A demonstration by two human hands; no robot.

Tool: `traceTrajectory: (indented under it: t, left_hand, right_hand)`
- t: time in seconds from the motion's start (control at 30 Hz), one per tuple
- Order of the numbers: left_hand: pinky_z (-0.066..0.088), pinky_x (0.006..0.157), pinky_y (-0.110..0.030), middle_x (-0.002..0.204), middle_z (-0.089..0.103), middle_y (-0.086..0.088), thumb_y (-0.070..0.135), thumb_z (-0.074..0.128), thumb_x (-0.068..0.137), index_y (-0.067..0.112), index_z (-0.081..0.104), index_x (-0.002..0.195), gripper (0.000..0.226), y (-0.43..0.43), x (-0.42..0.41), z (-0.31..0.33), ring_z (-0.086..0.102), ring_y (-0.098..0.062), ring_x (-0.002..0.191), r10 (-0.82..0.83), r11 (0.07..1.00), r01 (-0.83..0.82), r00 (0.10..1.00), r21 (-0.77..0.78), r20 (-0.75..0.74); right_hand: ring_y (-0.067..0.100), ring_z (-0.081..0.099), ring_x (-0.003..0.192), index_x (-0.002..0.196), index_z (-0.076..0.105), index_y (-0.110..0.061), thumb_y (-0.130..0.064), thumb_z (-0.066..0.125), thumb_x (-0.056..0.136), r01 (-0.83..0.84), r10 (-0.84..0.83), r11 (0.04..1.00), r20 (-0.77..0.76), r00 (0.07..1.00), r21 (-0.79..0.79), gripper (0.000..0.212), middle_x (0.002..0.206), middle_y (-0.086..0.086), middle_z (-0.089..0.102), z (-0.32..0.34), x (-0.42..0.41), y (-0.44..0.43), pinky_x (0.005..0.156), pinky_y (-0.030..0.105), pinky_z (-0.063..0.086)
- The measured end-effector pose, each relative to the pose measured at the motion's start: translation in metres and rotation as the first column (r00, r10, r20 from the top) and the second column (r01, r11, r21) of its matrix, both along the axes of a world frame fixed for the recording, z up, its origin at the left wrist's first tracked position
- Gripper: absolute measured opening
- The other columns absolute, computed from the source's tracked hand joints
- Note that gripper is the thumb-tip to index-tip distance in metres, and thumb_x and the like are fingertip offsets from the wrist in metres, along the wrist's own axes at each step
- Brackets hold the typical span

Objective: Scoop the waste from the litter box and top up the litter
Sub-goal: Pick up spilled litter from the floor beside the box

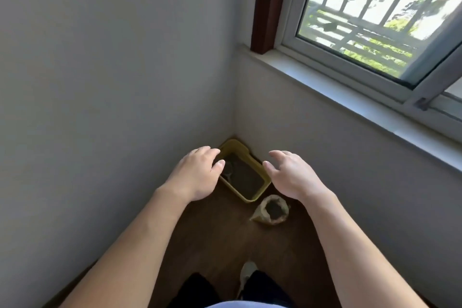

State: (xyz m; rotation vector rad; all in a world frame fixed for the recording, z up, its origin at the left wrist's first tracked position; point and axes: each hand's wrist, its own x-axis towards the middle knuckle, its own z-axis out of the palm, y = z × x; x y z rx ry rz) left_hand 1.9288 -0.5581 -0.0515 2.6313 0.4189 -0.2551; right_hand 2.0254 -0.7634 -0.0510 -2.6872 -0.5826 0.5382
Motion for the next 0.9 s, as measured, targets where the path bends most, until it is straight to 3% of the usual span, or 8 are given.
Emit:
traceTrajectory:
  t: [0.27,0.47,0.63,0.73,0.9]
  left_hand:
    - [0.026,0.115,-0.035,0.154,0.036,0.002,0.044,0.032,0.102,0.024,0.037,0.147,0.05,0.063,0.043,-0.013,0.03,-0.017,0.143,-0.08,0.997,0.08,0.995,-0.001,-0.06]
    - [0.029,0.114,-0.037,0.151,0.039,0.0,0.042,0.035,0.101,0.021,0.038,0.146,0.05,0.117,0.088,-0.038,0.034,-0.019,0.14,-0.304,0.953,0.304,0.952,0.003,-0.047]
    - [0.028,0.114,-0.039,0.151,0.038,-0.003,0.043,0.036,0.1,0.019,0.039,0.145,0.051,0.142,0.108,-0.067,0.034,-0.022,0.139,-0.51,0.857,0.516,0.851,0.014,-0.127]
    - [0.025,0.116,-0.042,0.149,0.04,-0.004,0.044,0.034,0.1,0.019,0.041,0.144,0.052,0.145,0.113,-0.088,0.032,-0.023,0.14,-0.58,0.801,0.593,0.803,0.08,-0.138]
    - [0.017,0.119,-0.048,0.152,0.038,-0.002,0.046,0.031,0.1,0.022,0.04,0.144,0.051,0.15,0.11,-0.136,0.022,-0.025,0.145,-0.604,0.769,0.63,0.772,0.11,-0.199]
  right_hand:
    - [0.021,0.039,0.139,0.147,0.043,-0.019,-0.045,0.042,0.102,0.087,-0.087,0.996,-0.042,0.995,-0.01,0.052,0.149,0.001,0.047,-0.007,0.023,0.044,0.11,0.035,0.035]
    - [0.019,0.029,0.146,0.151,0.037,-0.02,-0.047,0.04,0.101,0.34,-0.34,0.94,-0.055,0.939,-0.02,0.057,0.156,-0.001,0.038,-0.043,0.02,0.081,0.117,0.036,0.028]
    - [0.02,0.023,0.149,0.152,0.036,-0.018,-0.048,0.041,0.1,0.535,-0.536,0.844,-0.078,0.841,-0.03,0.06,0.159,0.003,0.033,-0.08,-0.011,0.115,0.121,0.038,0.024]
    - [0.023,0.015,0.152,0.153,0.034,-0.018,-0.047,0.039,0.101,0.564,-0.568,0.823,-0.097,0.817,-0.07,0.06,0.162,0.005,0.027,-0.099,-0.03,0.132,0.122,0.04,0.019]
    - [0.026,0.022,0.15,0.151,0.037,-0.019,-0.049,0.038,0.101,0.548,-0.556,0.831,-0.133,0.82,-0.094,0.058,0.16,0.006,0.031,-0.144,-0.046,0.142,0.121,0.043,0.025]
